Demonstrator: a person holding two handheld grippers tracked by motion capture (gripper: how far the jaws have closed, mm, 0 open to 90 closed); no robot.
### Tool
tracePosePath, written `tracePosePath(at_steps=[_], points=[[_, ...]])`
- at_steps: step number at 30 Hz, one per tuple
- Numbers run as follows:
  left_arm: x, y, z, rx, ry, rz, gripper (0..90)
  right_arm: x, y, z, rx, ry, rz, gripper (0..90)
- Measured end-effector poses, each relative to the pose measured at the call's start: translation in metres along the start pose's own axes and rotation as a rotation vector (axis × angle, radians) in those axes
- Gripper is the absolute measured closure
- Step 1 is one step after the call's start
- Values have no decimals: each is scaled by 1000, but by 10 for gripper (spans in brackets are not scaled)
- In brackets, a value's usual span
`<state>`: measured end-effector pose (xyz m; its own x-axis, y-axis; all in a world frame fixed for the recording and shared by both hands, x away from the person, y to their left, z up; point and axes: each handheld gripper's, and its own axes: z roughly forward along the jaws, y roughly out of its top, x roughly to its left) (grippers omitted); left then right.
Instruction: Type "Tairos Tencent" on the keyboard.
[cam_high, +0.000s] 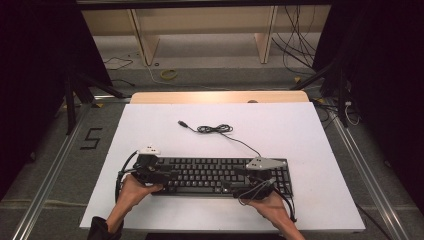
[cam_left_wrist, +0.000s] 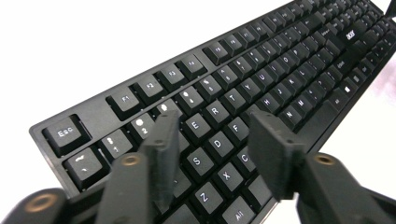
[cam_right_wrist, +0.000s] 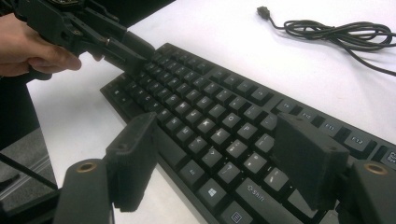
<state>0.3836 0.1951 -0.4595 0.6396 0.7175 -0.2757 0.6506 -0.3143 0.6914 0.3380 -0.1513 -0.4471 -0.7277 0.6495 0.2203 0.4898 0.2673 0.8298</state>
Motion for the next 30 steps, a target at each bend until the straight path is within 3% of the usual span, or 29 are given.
tracePosePath(at_steps=[11,22,30], points=[[-2,-2,-9,-89,-10,5,341,1,1,3,1,5,-3,322],[-5,-5,-17,-153,-25,0,312,5,5,7,11,21,-6,371],[-5,-9,-24,-197,-32,-11,304,6,8,12,24,39,-2,466]])
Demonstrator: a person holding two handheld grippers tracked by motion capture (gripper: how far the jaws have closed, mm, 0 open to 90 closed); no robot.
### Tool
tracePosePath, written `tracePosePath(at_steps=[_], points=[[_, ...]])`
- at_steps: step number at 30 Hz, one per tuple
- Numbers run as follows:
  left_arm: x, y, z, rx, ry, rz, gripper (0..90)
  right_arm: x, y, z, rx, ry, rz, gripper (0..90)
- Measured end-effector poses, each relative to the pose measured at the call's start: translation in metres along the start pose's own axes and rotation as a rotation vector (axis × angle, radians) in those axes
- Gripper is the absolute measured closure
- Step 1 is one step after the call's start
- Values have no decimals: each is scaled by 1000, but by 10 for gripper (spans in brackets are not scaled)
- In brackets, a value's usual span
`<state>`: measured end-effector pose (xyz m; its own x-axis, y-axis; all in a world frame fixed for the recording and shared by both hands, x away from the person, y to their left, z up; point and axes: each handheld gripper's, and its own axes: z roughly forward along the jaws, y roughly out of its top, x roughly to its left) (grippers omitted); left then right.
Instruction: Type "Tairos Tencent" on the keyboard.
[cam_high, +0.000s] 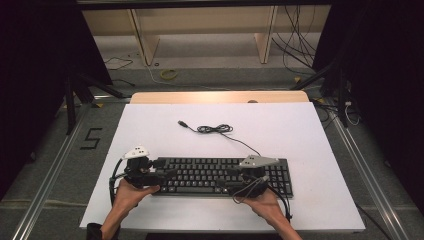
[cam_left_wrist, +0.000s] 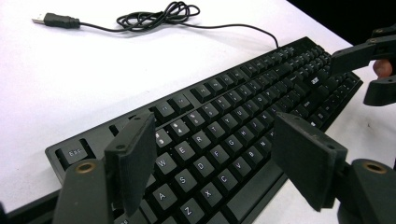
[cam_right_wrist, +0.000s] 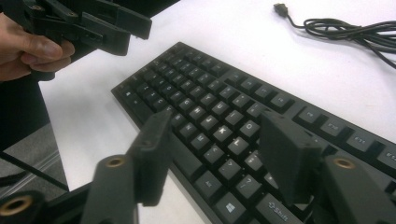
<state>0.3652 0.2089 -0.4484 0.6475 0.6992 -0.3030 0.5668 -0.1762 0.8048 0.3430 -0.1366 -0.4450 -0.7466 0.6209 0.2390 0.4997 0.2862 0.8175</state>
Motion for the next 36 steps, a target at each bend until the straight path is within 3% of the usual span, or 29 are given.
tracePosePath(at_steps=[10,23,36], points=[[-1,-3,-8,-40,2,-7,304,5,5,14,33,30,-7,677],[-3,-9,-16,-66,3,5,299,17,9,40,93,57,-61,880],[-1,-16,-19,-80,10,-8,300,29,3,64,165,64,-110,900]])
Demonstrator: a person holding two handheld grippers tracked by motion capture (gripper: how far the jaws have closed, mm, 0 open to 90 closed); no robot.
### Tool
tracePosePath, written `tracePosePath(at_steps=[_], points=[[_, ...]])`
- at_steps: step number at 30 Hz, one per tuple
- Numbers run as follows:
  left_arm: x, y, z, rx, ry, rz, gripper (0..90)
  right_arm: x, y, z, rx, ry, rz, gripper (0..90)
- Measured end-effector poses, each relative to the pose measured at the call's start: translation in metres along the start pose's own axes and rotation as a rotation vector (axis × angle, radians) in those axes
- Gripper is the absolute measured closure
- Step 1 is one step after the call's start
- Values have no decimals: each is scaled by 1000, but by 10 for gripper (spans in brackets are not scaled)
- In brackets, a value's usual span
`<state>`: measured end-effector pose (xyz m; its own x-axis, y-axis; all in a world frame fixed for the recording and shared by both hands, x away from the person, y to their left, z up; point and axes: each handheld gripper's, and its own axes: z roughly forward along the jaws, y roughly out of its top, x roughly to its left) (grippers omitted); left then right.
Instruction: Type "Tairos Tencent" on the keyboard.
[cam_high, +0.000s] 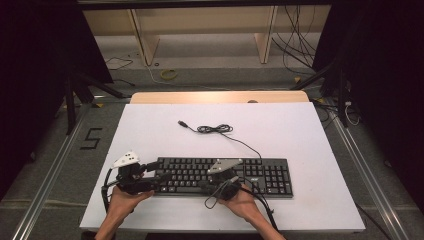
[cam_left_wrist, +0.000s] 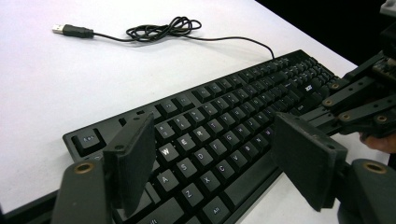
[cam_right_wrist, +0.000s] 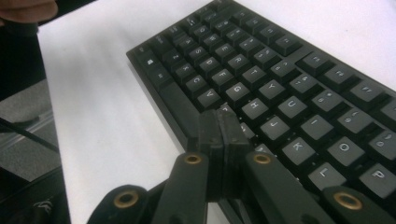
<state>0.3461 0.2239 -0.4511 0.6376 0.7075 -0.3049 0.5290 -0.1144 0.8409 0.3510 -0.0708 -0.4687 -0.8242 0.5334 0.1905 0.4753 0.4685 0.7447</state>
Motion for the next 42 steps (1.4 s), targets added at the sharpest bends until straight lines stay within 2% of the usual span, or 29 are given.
tracePosePath(at_steps=[9,18,22,27,29,34,42], points=[[1,-2,-1,6,4,3,300,3,2,10,18,-6,-14,900],[0,-4,1,23,1,4,300,5,-1,22,75,-30,-37,900],[0,-4,1,25,1,4,302,5,-1,23,71,-33,-52,900],[0,-4,1,22,-1,3,303,4,0,22,81,-24,-39,900],[0,-4,1,25,-1,6,302,3,1,20,74,-17,-24,900],[0,-4,2,26,-1,2,302,-3,7,7,-1,8,11,900],[0,-4,2,33,2,6,300,-9,10,-5,-33,-2,24,814]])
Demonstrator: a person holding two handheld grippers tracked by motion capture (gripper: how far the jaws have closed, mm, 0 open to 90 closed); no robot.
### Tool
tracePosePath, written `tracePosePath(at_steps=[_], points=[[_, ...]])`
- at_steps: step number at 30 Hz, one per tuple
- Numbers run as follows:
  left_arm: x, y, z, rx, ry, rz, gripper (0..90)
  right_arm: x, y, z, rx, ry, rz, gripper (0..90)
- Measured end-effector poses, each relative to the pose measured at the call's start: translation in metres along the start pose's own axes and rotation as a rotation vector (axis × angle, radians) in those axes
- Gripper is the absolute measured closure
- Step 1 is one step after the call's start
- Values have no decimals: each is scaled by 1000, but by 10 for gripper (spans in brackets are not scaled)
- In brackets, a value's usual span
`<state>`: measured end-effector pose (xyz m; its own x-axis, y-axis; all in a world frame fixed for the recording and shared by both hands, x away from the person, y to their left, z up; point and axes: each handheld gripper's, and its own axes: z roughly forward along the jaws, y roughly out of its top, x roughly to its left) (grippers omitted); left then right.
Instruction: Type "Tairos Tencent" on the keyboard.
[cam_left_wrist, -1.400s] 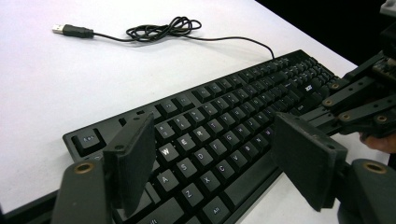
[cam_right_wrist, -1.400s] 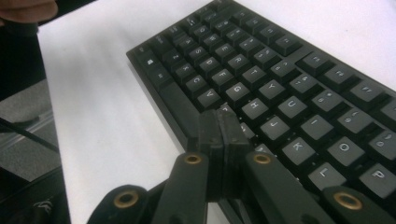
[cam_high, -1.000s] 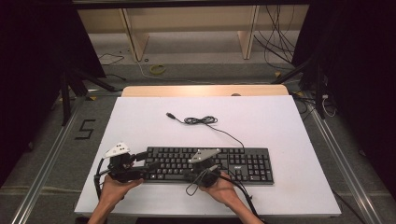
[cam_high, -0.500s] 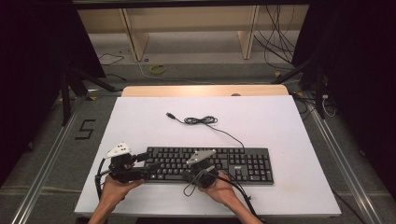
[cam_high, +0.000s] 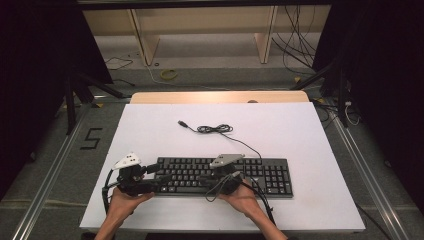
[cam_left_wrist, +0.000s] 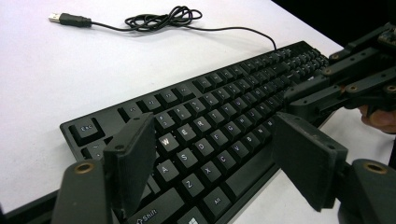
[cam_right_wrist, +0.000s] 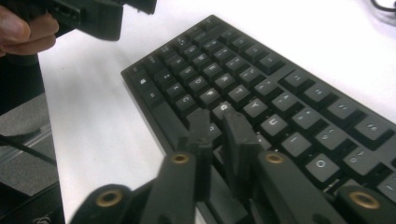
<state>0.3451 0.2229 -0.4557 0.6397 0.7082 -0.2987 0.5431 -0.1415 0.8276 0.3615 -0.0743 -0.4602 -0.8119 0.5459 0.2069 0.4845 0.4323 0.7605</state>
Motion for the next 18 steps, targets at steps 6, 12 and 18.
tracePosePath(at_steps=[6,12,18], points=[[0,-1,1,6,0,3,296,-6,1,-5,-15,-2,20,699],[1,-1,1,14,5,0,294,-11,2,-9,-24,-7,45,577],[3,-1,1,19,11,-2,294,-13,5,-11,-32,-19,50,482]])
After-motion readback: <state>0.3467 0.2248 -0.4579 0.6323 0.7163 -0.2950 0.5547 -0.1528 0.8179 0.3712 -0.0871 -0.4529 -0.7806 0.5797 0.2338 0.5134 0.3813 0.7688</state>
